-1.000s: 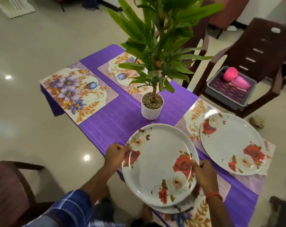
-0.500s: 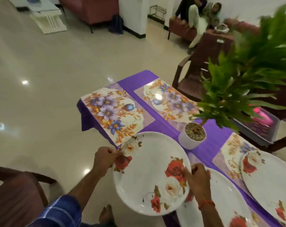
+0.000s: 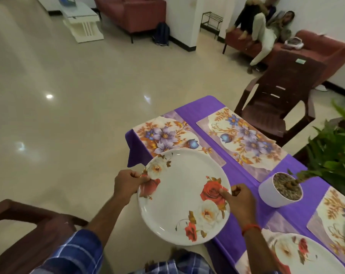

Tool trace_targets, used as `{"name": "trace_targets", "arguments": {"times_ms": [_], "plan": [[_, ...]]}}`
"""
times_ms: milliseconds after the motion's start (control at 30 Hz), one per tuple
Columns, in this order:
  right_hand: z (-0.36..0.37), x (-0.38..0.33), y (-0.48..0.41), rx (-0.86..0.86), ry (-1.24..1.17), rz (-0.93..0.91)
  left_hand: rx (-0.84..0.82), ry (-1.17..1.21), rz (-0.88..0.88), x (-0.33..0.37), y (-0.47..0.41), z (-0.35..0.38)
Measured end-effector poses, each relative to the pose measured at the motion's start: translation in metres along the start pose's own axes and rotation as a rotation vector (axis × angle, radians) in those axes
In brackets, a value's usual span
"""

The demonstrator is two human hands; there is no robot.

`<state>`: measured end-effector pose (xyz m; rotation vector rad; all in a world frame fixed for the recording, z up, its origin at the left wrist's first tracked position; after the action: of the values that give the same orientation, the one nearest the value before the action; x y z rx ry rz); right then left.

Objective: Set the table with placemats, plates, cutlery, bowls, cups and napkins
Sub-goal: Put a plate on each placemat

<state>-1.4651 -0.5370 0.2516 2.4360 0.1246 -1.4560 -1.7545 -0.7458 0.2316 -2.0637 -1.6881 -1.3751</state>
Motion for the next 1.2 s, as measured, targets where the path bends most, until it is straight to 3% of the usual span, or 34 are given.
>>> {"name": "trace_targets", "arguments": {"times_ms": [400,700,1200], "plan": [[0.073,-0.019,-0.089,0.003,-0.015,0.09,-0.072,-0.028,0.0,0.049,-0.121,0.004],[0.121,-0.026,-0.163,-0.011,0.012,0.229,-0.15,-0.191,-0.03,0.093,-0.229,0.02],[0.151,-0.04,-0.206,0.008,0.03,0.354,-0.196,-0.305,-0.002,0.13,-0.304,0.047]]}}
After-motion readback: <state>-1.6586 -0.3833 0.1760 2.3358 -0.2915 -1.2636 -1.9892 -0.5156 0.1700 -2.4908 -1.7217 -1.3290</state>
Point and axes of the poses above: each hand's wrist, its own y-axis away from the middle knuckle, its own z-axis out of the palm, x = y × z, the point moved 1 cm from there along -y, towards the middle knuckle, and after that the axes turned 12 degrees about -y, right-handed, at the moved point
